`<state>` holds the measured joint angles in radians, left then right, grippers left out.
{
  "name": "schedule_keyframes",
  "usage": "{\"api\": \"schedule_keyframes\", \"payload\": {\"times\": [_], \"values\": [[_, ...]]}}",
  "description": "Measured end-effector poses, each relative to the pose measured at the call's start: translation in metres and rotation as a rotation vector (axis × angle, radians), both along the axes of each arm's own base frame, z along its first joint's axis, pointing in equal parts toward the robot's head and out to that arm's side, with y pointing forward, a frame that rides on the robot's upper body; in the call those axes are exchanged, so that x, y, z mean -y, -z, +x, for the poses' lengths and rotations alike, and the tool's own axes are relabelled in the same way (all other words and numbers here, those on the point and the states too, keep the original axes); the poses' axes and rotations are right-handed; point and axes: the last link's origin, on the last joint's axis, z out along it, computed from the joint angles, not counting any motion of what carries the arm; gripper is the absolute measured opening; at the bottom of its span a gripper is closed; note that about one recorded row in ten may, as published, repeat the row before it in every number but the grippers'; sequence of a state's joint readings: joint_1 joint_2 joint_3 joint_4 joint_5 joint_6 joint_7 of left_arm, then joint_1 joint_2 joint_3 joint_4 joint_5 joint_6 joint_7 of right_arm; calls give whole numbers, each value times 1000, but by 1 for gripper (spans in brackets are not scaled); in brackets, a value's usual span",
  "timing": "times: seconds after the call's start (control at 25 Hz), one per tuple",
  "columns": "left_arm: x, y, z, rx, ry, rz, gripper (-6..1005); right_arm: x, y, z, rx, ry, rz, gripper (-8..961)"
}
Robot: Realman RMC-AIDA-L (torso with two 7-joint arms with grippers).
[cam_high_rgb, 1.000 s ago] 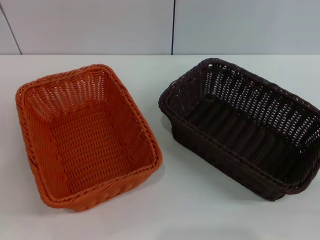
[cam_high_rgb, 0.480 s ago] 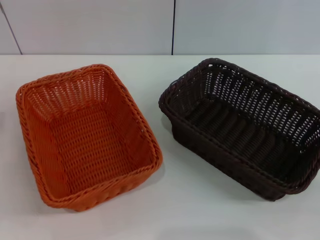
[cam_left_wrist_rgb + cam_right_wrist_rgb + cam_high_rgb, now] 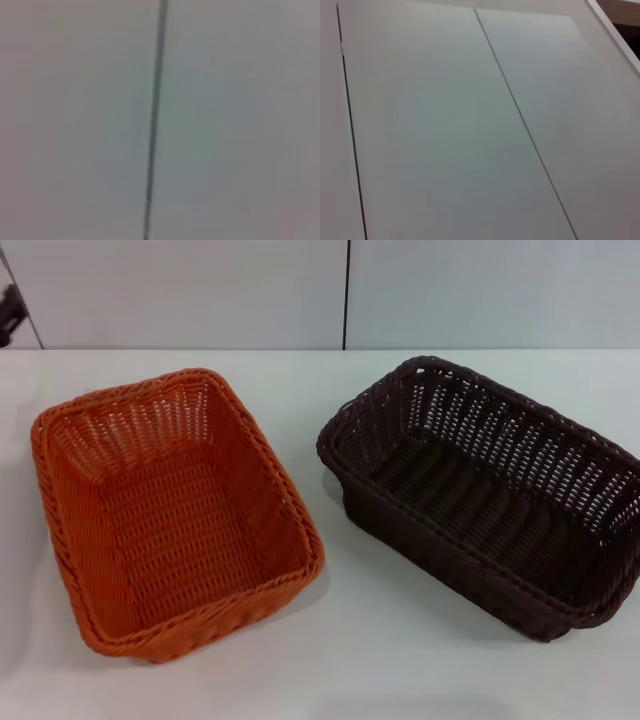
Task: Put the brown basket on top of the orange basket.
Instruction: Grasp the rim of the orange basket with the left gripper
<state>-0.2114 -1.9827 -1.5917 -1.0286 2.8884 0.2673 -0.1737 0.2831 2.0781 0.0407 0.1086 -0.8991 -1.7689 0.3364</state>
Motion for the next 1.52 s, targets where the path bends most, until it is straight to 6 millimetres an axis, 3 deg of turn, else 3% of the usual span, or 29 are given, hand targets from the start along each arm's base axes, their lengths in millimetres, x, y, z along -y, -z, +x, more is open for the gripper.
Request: {"api": "schedule_keyframes", "payload": {"times": [0.08, 0.2, 0.24, 0.36, 0.48, 0.68, 0.88, 1.36, 1.52], "values": [[-9, 3, 29, -71, -136, -193, 754, 1, -3, 1, 2, -10, -1, 752], [-9, 3, 29, -71, -136, -193, 753, -1, -6, 2, 8, -16, -8, 752], [-7, 7, 45, -82, -245, -318, 753, -1, -6, 2, 9, -16, -9, 752], [-3, 4, 53, -76, -274, -351, 753, -4, -7, 1, 11, -23, -12, 752], [18, -8, 77, -111, -315, -441, 753, -6, -8, -1, 21, -32, -10, 752], [31, -14, 80, -107, -363, -478, 754, -9, -8, -3, 22, -41, -10, 753], [45, -3, 76, -88, -494, -621, 748, -7, -6, -5, 21, -53, -5, 753], [35, 17, 77, 0, -581, -678, 729, -1, -5, -5, 25, -53, 4, 753], [35, 25, 68, 14, -631, -714, 722, 3, -6, -5, 30, -51, 12, 753]]}}
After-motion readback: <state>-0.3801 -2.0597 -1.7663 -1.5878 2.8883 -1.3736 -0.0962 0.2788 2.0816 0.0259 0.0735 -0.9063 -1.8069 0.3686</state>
